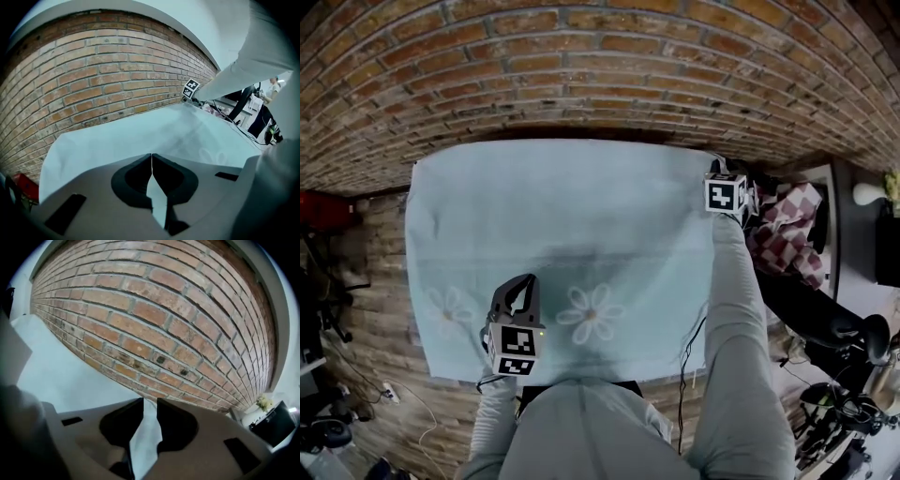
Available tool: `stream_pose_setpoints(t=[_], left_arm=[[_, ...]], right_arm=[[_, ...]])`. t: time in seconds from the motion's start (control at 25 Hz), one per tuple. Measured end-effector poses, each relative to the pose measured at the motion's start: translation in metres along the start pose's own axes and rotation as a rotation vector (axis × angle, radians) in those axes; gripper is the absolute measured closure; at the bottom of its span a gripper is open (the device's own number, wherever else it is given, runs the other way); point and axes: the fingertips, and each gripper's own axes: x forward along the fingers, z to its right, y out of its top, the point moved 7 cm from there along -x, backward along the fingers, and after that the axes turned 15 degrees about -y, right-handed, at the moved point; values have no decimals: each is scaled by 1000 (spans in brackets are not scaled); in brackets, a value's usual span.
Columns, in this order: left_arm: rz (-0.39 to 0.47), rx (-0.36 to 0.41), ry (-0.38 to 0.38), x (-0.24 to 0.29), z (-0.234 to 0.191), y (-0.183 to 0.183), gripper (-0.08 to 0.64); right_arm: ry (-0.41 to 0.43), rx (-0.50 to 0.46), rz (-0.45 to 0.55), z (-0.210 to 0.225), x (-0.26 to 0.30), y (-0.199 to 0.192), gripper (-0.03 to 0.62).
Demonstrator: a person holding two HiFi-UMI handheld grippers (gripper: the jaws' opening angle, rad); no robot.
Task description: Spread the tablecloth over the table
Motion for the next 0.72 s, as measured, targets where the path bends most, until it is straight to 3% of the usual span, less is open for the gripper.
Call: stream_pose_setpoints(t=[0.32, 0.72], left_arm=[[71, 16, 21, -7, 27, 15, 535], [92, -41, 135, -61, 19, -24, 535]], right_arm=[[39, -21, 100, -19, -57, 15, 522], [154, 77, 197, -55, -160, 13, 522]])
